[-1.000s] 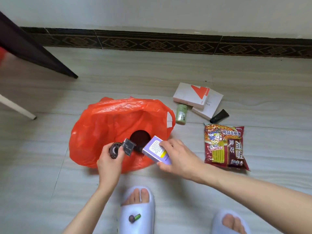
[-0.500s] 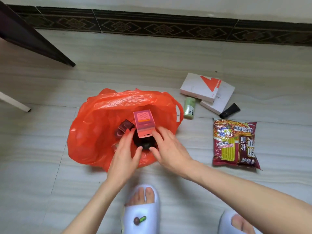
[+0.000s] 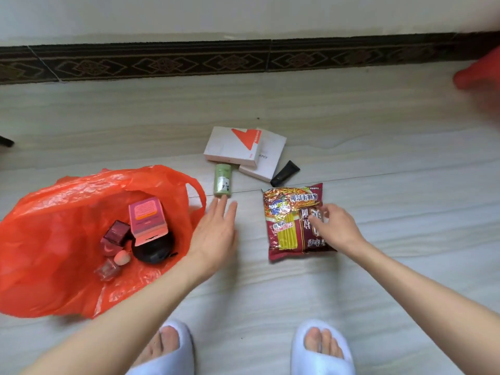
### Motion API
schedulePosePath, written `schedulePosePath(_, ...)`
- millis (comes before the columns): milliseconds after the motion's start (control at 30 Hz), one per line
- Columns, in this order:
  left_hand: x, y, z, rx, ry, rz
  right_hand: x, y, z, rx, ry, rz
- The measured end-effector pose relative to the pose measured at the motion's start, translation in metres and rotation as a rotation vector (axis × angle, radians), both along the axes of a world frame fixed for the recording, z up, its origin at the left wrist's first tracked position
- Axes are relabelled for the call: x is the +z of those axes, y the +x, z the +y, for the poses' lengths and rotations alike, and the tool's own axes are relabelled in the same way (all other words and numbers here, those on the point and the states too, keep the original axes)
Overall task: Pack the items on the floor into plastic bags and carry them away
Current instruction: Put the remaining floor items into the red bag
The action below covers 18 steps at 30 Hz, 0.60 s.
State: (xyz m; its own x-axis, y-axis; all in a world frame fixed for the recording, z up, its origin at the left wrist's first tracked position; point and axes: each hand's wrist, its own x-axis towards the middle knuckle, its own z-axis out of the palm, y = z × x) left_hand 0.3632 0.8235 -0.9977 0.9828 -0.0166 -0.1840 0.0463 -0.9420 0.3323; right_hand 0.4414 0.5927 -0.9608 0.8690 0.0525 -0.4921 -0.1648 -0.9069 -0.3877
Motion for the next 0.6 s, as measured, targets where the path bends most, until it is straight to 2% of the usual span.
schedulePosePath(100,-0.01,0.037,0.001,0.073,0.047,0.07,-0.022,0.013,-0.01,-0.217,0.035,0.097)
schedulePosePath(233,-0.033,0.068,0.009,0.106,0.107,0.11,-0.05,0.013,-0.007,-0.248,0.058,0.154)
schedulePosePath(333,-0.044,0.08,0.008,0.232,0.022,0.18,-0.062,0.013,-0.001,-0.27,0.068,0.14)
schedulePosePath(467,-0.05,0.085,0.009,0.259,0.115,0.075,-0.072,0.017,0.001,-0.459,0.171,0.198)
schedulePosePath(600,-0.05,0.08,0.008,0.29,0.015,0.023,-0.074,0.014,0.004,-0.592,0.301,0.257)
